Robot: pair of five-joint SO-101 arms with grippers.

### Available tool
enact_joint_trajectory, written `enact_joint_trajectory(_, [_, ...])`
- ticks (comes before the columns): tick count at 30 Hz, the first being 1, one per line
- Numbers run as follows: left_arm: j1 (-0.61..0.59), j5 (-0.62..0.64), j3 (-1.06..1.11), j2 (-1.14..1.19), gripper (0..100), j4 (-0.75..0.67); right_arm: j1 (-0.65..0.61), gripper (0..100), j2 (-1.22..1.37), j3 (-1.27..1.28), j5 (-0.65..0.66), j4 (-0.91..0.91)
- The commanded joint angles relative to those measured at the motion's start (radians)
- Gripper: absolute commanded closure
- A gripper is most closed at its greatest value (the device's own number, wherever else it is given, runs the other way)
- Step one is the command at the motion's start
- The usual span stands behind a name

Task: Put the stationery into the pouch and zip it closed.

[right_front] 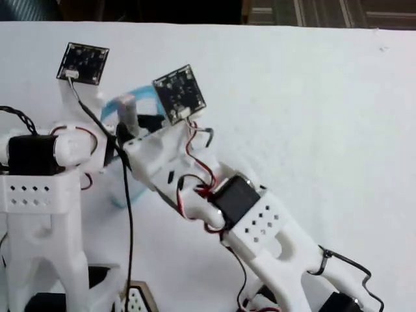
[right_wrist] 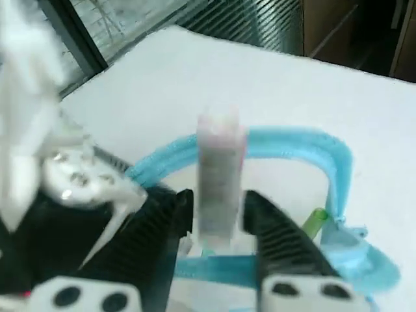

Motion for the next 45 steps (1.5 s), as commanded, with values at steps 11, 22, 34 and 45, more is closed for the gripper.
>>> enact_joint_trajectory(11, [-0.002,0.008,0.000,0.018,98,-0.015,0.062,66.6,-0.070,-0.160,0.031,0.047])
enact_joint_trajectory(22, [0.001,0.008,0.000,0.018,98,-0.014,0.394,66.6,-0.065,0.181,0.479,0.211])
enact_joint_trajectory(34, [0.002,0.008,0.000,0.018,98,-0.014,0.259,66.6,0.185,0.600,0.313,-0.538])
enact_joint_trajectory(45, [-0.002,0.006,0.000,0.016,98,-0.009,0.343,66.6,0.680,0.376,0.247,-0.723])
